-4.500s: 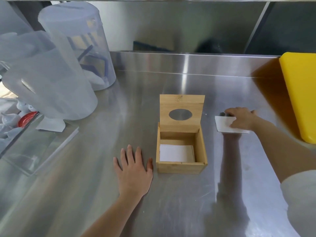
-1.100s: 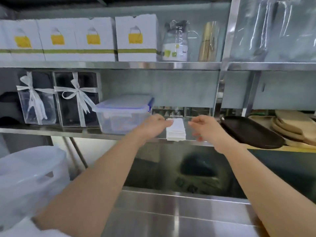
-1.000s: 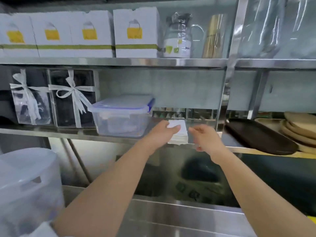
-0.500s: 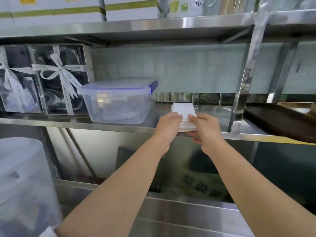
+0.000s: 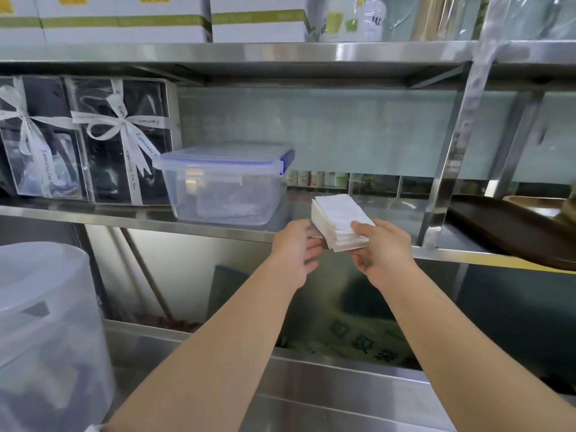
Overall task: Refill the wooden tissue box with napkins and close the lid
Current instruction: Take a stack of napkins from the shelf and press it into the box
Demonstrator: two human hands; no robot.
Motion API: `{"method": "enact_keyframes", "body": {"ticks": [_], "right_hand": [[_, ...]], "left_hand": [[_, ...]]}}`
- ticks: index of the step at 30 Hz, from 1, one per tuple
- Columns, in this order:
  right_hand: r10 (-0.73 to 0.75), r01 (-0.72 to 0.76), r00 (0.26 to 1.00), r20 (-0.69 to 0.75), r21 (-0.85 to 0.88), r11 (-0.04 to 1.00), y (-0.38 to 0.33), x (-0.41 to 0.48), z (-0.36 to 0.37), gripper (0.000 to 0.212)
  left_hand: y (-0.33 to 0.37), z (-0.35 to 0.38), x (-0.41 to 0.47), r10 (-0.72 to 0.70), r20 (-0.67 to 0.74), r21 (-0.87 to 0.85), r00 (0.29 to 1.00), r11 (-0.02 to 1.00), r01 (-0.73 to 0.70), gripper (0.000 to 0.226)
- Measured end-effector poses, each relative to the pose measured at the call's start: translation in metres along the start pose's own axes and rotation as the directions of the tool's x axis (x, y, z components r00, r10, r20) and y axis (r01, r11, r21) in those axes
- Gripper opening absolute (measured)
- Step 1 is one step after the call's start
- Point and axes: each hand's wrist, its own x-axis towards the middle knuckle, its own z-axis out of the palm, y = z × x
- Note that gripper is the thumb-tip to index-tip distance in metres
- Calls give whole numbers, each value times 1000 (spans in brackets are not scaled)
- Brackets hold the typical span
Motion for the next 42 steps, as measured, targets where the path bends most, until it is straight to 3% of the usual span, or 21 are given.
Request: {"method": "enact_keyframes", "body": {"ticks": [2,5,10,14,17,20,22,26,31,35,42], "right_hand": [[54,-54,998,23,3,999,-3,-6,-10,20],[147,-146,983,106,-17,989,-6,-15,-30,22],[255,-227,913,318,-123,966,-8,-32,-74,24],[256,-156,882,396,-267,951,-12,-52,-97,39],[218,-69,868,446,-327,942,-19,-78,-108,31],[206,-59,873,442,-323,945,-24,-107,-114,30],[203,-83,890,408,-294,952,-24,-127,-117,28],[257,-166,898,357,-266,950,-21,-171,-126,29],[357,-304,880,315,-206,930,-4,-235,-136,24],[458,-385,845,275,-281,879,20,-277,-146,49],[510,-406,793,332,-336,850,48,-338,-151,55]], "left_hand": [[-4,-12,2,-209,98,-75,973,973,217,59],[-11,-28,5,-341,296,-82,892,922,380,90],[-16,-44,-10,-356,339,-38,871,920,391,88],[-16,-46,-34,-380,333,126,863,925,359,96],[-15,-45,-58,-392,299,310,870,902,300,100],[-13,-45,-88,-389,259,469,884,851,237,91],[-14,-44,-112,-366,238,551,900,814,186,70],[-17,-51,-164,-347,190,574,918,798,183,36],[-26,-72,-228,-350,144,570,926,794,211,28],[-44,-96,-272,-349,134,586,927,783,210,38],[-73,-133,-337,-322,97,538,942,813,222,37]]}}
